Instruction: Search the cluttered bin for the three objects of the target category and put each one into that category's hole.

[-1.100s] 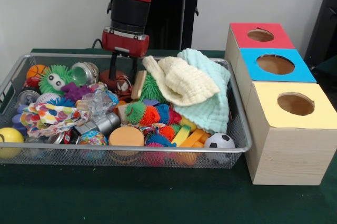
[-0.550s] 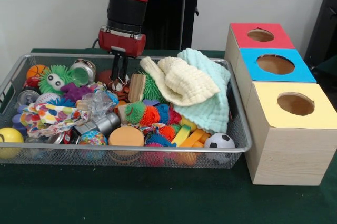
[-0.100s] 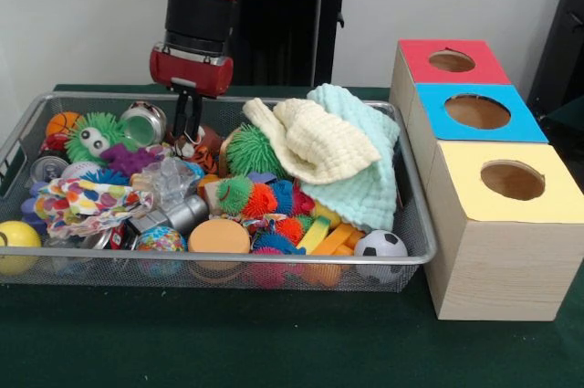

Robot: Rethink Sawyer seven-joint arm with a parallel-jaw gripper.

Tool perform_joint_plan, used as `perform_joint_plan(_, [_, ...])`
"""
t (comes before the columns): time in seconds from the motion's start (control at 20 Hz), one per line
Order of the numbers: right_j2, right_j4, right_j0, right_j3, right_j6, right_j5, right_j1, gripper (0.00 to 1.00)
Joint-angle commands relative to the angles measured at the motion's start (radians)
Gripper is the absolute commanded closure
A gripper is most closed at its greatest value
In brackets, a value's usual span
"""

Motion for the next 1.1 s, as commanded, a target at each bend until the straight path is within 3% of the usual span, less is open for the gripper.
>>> perform_joint_plan(0.05, [0.171, -0.070, -0.082, -0.003, 0.095, 0.068, -0.054, 1.00])
perform_joint_plan(0.2, [0.283, -0.091, -0.166, 0.083, 0.082, 0.170, -0.190, 1.00])
perform_joint_plan(0.4, [0.452, -0.028, -0.276, 0.201, 0.043, 0.337, -0.334, 1.00])
perform_joint_plan(0.85, [0.571, 0.139, -0.331, 0.319, 0.023, 0.545, -0.498, 1.00])
perform_joint_plan(1.1, [0.606, 0.208, -0.337, 0.359, 0.046, 0.583, -0.537, 1.00])
